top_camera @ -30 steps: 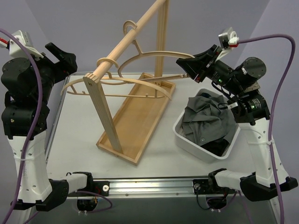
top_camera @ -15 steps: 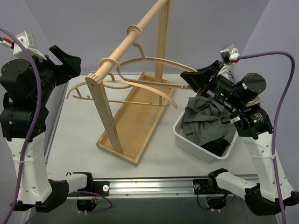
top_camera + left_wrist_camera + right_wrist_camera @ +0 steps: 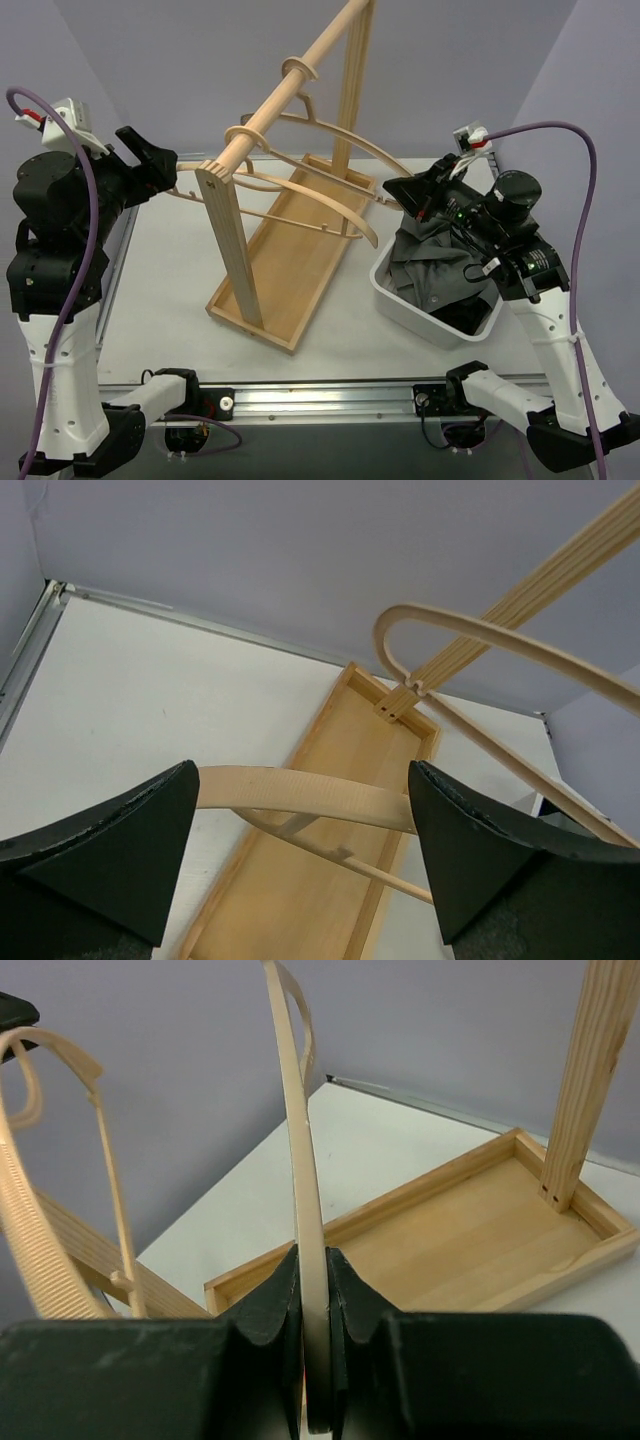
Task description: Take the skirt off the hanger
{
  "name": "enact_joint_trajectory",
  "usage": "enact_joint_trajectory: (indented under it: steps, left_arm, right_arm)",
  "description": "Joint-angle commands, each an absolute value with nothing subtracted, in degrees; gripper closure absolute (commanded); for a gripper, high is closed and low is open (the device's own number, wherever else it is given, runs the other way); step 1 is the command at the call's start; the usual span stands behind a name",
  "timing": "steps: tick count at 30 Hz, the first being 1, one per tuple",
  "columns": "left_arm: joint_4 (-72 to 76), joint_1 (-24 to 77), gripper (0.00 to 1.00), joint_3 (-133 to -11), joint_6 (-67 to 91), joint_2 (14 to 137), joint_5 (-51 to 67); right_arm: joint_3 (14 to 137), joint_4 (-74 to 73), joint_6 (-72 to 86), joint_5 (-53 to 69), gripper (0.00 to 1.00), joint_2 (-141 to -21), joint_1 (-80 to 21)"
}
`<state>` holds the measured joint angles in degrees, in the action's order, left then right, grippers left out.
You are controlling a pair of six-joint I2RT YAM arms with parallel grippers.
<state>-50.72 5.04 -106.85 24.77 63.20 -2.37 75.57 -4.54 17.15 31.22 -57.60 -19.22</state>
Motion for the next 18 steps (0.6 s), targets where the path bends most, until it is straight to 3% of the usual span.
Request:
enact_joint_trajectory:
  steps: [1, 7, 10, 13, 14, 16, 18]
  left_arm:
    - [-51.6, 4.7, 0.06, -104.4, 23.9, 61.6, -3.8]
    - [-53.2, 4.7, 0.06, -100.6, 23.2, 59.6, -5.2]
    - [-53.7, 4.7, 0.06, -99.3, 23.3, 58.9, -5.0]
    - [-53.9, 4.7, 0.06, -97.4, 23.4, 58.1, -5.2]
    - [-54.1, 4.7, 0.06, -97.1, 23.4, 58.1, -5.2]
    - [-54.7, 4.7, 0.06, -97.0, 23.4, 58.2, -4.8]
    - [-55.0, 4.7, 0.06, -97.0, 23.4, 58.3, -4.5]
  right_arm:
    - [72.3, -13.7, 18.3, 24.5, 0.96, -57.0, -18.7]
    - [67.9, -15.8, 18.0, 21.6, 0.87, -56.2, -18.8]
    - [66.0, -17.2, 17.7, 20.0, 0.75, -55.5, -18.9]
    - [65.2, -18.7, 16.9, 18.0, 0.52, -55.3, -18.9]
    - [65.3, -19.1, 16.7, 17.3, 0.39, -55.3, -18.8]
    - [65.9, -19.9, 15.9, 16.9, 0.22, -55.5, -18.9]
    - [66.3, -19.3, 15.8, 16.5, 0.14, -55.7, -18.9]
